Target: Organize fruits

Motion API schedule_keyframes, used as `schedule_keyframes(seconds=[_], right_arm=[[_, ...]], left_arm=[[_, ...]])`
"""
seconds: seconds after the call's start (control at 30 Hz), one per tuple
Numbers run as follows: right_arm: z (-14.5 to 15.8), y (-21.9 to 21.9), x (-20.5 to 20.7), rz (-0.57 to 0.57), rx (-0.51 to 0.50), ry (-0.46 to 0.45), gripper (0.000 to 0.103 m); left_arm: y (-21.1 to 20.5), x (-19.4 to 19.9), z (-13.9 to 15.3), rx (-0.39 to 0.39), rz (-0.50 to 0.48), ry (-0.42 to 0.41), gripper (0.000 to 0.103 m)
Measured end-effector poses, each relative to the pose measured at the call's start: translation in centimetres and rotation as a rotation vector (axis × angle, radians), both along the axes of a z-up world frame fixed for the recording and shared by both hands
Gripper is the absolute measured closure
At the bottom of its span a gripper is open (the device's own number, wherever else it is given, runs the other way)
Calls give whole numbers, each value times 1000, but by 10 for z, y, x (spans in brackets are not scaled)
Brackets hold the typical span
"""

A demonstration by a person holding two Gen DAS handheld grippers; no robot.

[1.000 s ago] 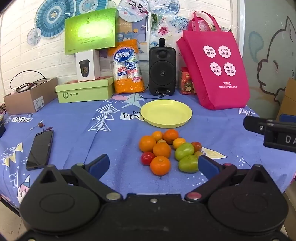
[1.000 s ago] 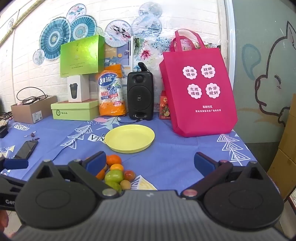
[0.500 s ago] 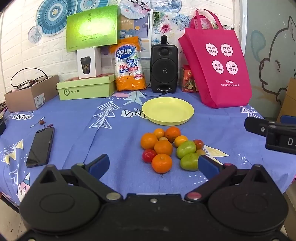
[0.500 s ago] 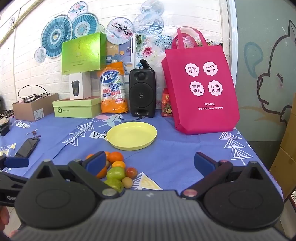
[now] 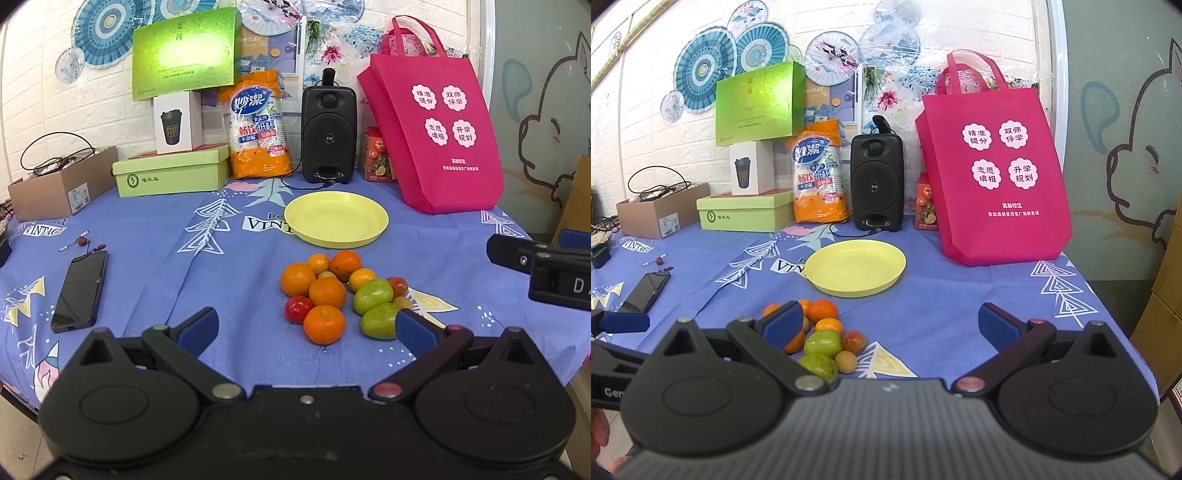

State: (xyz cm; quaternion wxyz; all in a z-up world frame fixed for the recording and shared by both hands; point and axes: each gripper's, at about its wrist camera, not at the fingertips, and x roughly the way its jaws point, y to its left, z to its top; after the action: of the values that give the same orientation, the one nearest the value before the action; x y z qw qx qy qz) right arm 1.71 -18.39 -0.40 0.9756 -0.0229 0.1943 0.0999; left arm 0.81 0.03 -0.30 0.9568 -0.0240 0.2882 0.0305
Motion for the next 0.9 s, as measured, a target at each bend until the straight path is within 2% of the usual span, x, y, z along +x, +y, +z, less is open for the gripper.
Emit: schedule_keyframes(seconds=[0.9], right_arm=[[-6,-1,7,4,9,18,0]], left_arm=[[6,10,-8,-4,17,20,0]])
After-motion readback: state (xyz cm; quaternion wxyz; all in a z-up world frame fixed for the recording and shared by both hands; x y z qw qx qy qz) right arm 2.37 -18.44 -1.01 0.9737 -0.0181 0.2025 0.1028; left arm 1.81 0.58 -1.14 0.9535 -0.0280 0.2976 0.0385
